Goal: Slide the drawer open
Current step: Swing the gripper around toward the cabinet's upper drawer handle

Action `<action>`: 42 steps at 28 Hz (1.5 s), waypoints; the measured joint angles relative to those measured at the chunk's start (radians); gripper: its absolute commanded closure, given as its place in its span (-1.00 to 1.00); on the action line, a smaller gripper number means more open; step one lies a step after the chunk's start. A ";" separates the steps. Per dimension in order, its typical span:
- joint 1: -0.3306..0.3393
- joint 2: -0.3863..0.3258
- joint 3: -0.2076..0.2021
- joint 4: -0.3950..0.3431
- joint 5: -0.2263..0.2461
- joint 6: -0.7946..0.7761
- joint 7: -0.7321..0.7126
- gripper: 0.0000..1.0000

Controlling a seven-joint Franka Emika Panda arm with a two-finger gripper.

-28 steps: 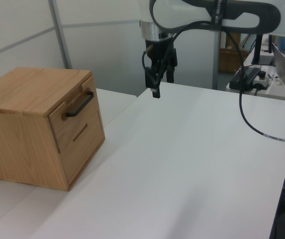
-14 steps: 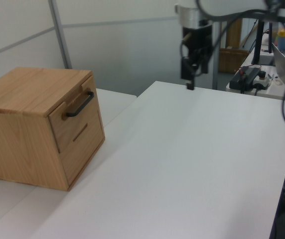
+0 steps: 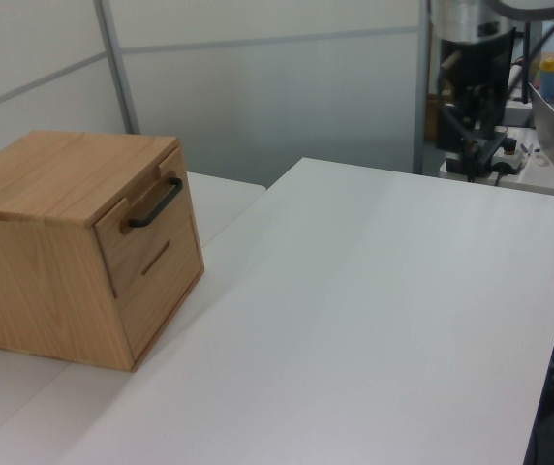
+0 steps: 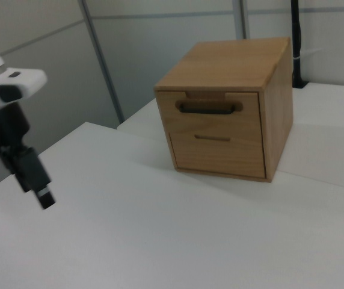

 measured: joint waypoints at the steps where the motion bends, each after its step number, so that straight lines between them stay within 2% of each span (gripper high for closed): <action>1: 0.000 -0.025 0.000 -0.018 0.000 -0.015 0.015 -1.00; 8: 0.000 -0.104 0.000 -0.086 0.020 -0.049 0.156 -1.00; 16: 0.003 -0.101 0.000 -0.109 0.051 -0.034 0.408 -1.00; 23: 0.027 -0.095 0.003 -0.144 0.073 0.120 0.709 -1.00; 28: 0.047 -0.061 0.005 -0.183 0.073 0.280 0.952 -1.00; 34: 0.066 0.025 0.007 -0.195 0.073 0.455 1.204 -1.00; 42: 0.069 0.129 0.008 -0.194 0.073 0.641 1.349 -1.00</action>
